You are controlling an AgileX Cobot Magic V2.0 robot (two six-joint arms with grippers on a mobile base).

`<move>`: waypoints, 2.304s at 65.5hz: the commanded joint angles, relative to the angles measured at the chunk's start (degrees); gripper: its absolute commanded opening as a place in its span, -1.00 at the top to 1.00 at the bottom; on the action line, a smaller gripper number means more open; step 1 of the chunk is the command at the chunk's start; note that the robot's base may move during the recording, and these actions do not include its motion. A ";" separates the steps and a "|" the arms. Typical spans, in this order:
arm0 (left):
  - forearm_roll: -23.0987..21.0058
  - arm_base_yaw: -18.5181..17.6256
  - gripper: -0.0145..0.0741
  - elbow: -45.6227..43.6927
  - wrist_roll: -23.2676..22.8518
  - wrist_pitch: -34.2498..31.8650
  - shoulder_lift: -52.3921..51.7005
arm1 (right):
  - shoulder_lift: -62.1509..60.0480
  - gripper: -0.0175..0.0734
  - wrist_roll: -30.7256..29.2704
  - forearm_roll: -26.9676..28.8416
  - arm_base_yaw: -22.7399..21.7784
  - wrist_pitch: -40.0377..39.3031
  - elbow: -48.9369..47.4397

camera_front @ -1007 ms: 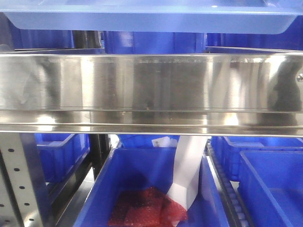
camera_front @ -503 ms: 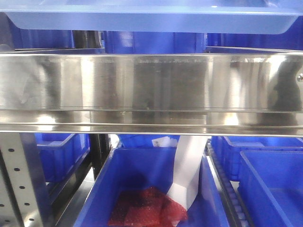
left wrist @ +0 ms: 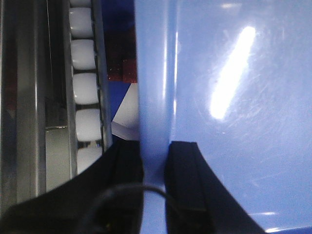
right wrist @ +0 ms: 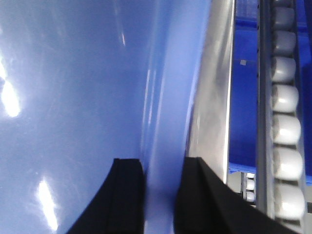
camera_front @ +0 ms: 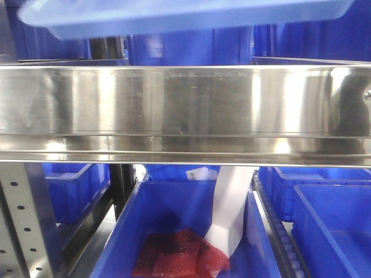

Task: Grab blue tray and place on right shelf
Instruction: 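Push the tray forward and lower it onto the upper roller shelf, then open both grippers and release the tray on the shelf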

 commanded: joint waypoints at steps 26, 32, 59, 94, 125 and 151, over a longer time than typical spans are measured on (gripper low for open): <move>-0.66 2.06 0.65 -2.80 1.30 -2.55 5.50 | 8.05 0.47 -1.62 -0.39 -0.70 -5.45 -3.14; -0.66 2.06 0.37 -2.80 1.30 -2.97 5.50 | 8.71 0.23 -1.84 -0.39 -0.70 -5.26 -3.14; -0.66 2.06 -0.56 -3.02 1.34 -2.86 4.40 | 7.49 -0.77 -1.79 -0.39 -0.70 -3.94 -3.18; 1.93 1.29 0.80 18.94 3.45 -11.90 -25.17 | -21.38 0.49 -4.02 -0.53 -0.28 -9.61 14.30; 1.93 1.29 0.78 59.55 6.68 -35.56 -66.32 | -54.95 0.49 -9.78 -0.86 -0.28 -35.35 54.69; 5.54 1.29 0.78 75.80 8.01 -48.94 -85.59 | -70.99 0.49 -10.36 -3.76 -0.28 -58.33 73.15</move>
